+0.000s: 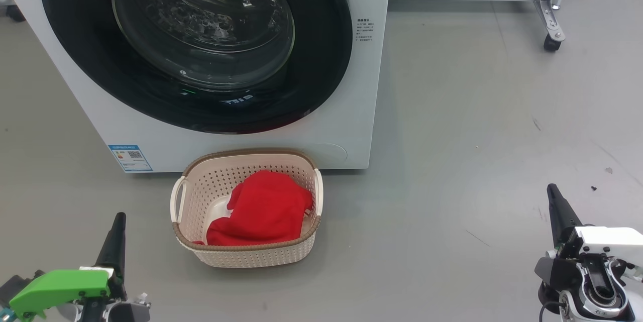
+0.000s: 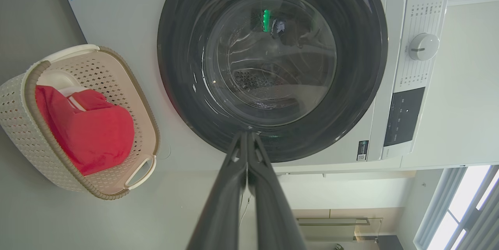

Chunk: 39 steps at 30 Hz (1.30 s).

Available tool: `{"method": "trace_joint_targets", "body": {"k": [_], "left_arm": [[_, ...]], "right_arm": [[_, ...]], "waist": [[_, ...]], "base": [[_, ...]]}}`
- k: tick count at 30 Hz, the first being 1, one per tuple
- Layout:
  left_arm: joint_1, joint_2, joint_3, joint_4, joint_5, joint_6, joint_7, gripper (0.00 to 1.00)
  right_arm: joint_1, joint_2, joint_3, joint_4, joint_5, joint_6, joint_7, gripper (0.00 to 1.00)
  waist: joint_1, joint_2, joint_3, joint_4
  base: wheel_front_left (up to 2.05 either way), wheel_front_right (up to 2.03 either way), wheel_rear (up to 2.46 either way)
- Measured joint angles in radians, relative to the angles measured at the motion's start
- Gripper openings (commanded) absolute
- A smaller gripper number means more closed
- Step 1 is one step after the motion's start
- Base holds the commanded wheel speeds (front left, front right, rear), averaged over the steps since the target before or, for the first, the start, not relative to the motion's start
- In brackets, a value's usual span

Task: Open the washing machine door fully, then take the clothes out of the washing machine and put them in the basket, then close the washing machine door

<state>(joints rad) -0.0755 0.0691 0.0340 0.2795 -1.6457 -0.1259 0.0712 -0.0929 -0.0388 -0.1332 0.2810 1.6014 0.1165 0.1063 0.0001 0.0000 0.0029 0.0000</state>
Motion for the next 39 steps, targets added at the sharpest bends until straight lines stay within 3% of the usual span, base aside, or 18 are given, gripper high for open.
{"method": "trace_joint_targets", "body": {"k": [39], "left_arm": [[0.000,-0.002,0.002,-0.002,0.000,0.000,0.007,0.00]], "right_arm": [[0.000,0.000,0.000,0.000,0.000,0.000,0.003,0.00]], "waist": [[0.0000,0.0000,0.000,0.000]], "base": [[0.00,0.00,0.00]]}}
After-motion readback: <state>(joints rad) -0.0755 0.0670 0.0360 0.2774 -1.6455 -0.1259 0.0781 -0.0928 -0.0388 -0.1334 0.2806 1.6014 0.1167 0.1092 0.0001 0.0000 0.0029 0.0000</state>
